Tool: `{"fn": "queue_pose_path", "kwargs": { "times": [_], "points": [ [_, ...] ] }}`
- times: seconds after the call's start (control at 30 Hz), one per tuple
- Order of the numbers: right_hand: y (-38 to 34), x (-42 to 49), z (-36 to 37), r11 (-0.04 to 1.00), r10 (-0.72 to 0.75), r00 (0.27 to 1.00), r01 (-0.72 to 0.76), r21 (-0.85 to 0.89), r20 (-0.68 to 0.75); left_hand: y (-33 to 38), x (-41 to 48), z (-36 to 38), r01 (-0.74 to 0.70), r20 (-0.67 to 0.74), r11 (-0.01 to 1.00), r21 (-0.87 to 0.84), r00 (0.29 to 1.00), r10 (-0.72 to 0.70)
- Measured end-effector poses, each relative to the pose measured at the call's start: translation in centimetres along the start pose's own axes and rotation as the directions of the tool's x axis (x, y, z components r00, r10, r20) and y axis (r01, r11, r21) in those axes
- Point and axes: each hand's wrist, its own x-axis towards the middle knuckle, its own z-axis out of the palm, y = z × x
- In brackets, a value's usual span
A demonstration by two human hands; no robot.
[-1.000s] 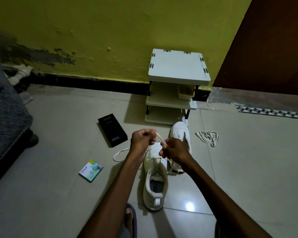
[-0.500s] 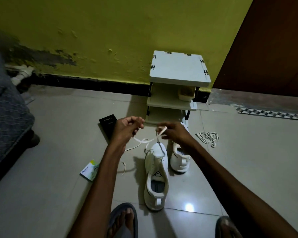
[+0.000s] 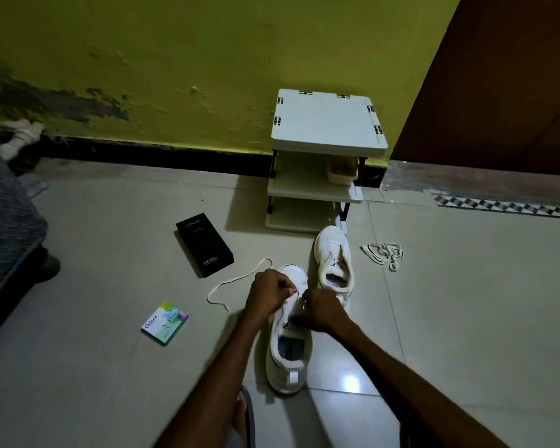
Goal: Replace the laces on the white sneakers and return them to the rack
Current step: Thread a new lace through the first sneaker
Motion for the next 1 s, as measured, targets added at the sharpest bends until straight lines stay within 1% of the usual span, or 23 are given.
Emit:
{"fn": "queue_pose_path", "kwargs": {
  "times": [0.03,0.07,0.13,0.2,0.23,0.3,0.37,0.43,0.5,0.6,0.63,0.73,0.83,0.9,0.93,1.0],
  "points": [
    [-0.1,0.1,0.7,1.000,-0.012,0.999,0.012,-0.022,-0.031,-0.3,0.0,0.8,-0.003,0.001,1.000,0.012,1.000,0.002],
    [-0.1,0.2,1.3,1.000,-0.009,0.997,0.009,-0.002,-0.078,-0.5,0.0,1.5,0.001,-0.006,1.000,0.021,1.000,-0.001],
    [0.0,0.7,2.3,0.991,0.036,0.984,-0.013,0.131,-0.176,-0.6,0.2,2.4,0.024,-0.038,0.999,0.027,0.999,-0.023],
    [0.7,1.1,3.1,0.955,0.112,0.973,-0.050,0.292,-0.202,-0.3,0.4,2.7,0.061,-0.091,0.997,0.043,0.994,-0.057],
    [1.0,1.2,3.4,0.918,0.153,0.972,-0.073,0.391,-0.178,-0.2,0.5,2.8,0.077,-0.113,0.995,0.056,0.991,-0.070],
    [1.7,1.1,3.5,0.821,0.188,0.976,-0.093,0.563,-0.112,-0.2,0.7,3.0,0.071,-0.131,0.996,0.052,0.989,-0.064],
    [2.0,0.8,3.4,0.731,0.189,0.981,-0.110,0.673,-0.045,-0.7,0.8,3.4,0.009,-0.154,0.999,0.033,0.988,-0.004],
    [2.3,0.6,3.2,0.669,0.172,0.985,-0.120,0.734,0.004,-1.4,0.9,3.7,-0.097,-0.151,0.995,0.038,0.983,0.101],
    [2.5,0.7,3.1,0.650,0.161,0.987,-0.126,0.750,0.026,-1.8,0.9,3.6,-0.172,-0.116,0.985,0.023,0.978,0.173],
    [2.5,0.7,3.0,0.658,0.144,0.988,-0.136,0.740,0.053,-1.7,0.9,3.3,-0.184,-0.099,0.983,-0.001,0.978,0.183],
    [2.6,0.8,3.0,0.657,0.141,0.988,-0.140,0.741,0.062,-1.7,0.9,3.4,-0.170,-0.112,0.985,-0.036,0.980,0.165],
    [2.8,0.7,2.8,0.666,0.141,0.986,-0.158,0.729,0.086,-2.1,0.8,3.7,-0.047,-0.151,0.978,-0.203,0.988,0.016],
    [2.6,0.5,2.5,0.682,0.135,0.986,-0.162,0.713,0.095,-2.7,0.8,3.8,0.007,-0.147,0.964,-0.266,0.988,-0.048],
    [2.6,0.6,2.5,0.691,0.149,0.984,-0.172,0.702,0.094,-2.5,0.8,3.9,0.014,-0.137,0.974,-0.224,0.990,-0.045],
    [2.5,0.5,2.4,0.692,0.151,0.983,-0.180,0.699,0.103,-2.3,0.9,3.9,0.001,-0.144,0.986,-0.168,0.989,-0.026],
    [2.1,0.6,2.3,0.696,0.158,0.982,-0.185,0.693,0.103,-2.1,0.8,4.4,-0.019,-0.162,1.000,0.002,0.987,0.019]
  ]
}}
